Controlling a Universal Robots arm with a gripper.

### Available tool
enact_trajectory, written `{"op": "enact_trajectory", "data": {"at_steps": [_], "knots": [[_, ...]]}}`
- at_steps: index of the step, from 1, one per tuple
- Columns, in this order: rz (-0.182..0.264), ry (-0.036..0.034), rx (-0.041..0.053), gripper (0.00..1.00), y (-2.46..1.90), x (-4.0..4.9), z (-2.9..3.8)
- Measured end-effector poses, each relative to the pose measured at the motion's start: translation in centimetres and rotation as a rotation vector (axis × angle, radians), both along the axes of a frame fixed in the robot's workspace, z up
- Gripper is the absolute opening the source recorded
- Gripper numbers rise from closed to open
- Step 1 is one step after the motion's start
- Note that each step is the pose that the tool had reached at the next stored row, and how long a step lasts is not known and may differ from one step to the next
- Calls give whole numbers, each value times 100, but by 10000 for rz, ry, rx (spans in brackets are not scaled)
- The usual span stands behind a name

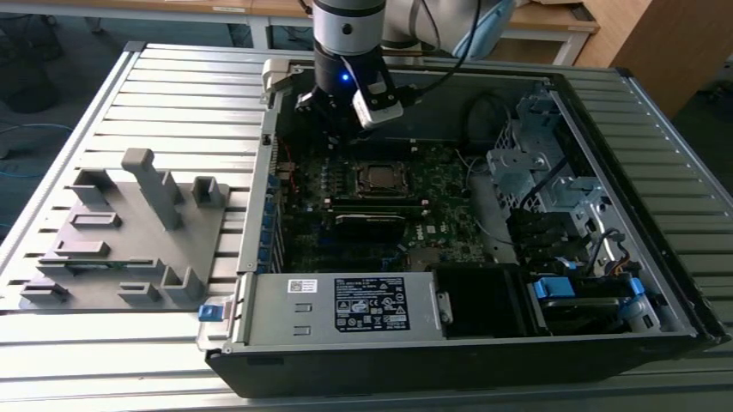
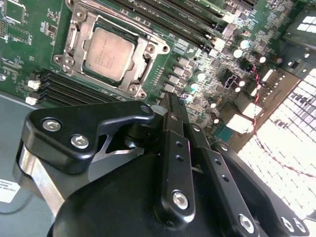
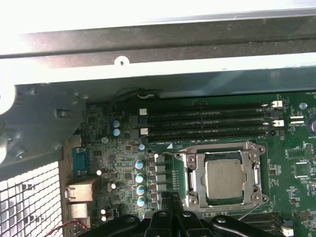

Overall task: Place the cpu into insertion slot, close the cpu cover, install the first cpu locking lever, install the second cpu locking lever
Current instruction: 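Install the first cpu locking lever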

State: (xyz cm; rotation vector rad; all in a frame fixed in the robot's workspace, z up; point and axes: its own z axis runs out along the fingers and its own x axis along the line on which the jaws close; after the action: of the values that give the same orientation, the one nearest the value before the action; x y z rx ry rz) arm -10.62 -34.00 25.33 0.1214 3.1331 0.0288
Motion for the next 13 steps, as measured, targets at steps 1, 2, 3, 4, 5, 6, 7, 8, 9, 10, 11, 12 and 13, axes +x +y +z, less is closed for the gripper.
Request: {"op": "enact_trajectory", "data": {"at_steps": [1,2,3,4,5,6,7,8,9,10,11,12,13], "knots": [[0,1,-1,10,0,-11,0],[0,1,-1,10,0,-23,-1],[1,0,-1,10,0,-33,-2],[1,0,0,10,0,-43,-3],[1,0,0,10,0,-52,-4],[0,0,0,10,0,-60,-4],[1,-1,0,10,0,-66,-5],[1,-1,0,10,0,-72,-6],[1,0,0,10,0,-78,-7],[1,1,-1,10,0,-87,-6],[0,1,0,10,0,-95,-6],[0,1,5,10,-1,-103,-7],[0,1,18,10,-1,-111,-7]]}}
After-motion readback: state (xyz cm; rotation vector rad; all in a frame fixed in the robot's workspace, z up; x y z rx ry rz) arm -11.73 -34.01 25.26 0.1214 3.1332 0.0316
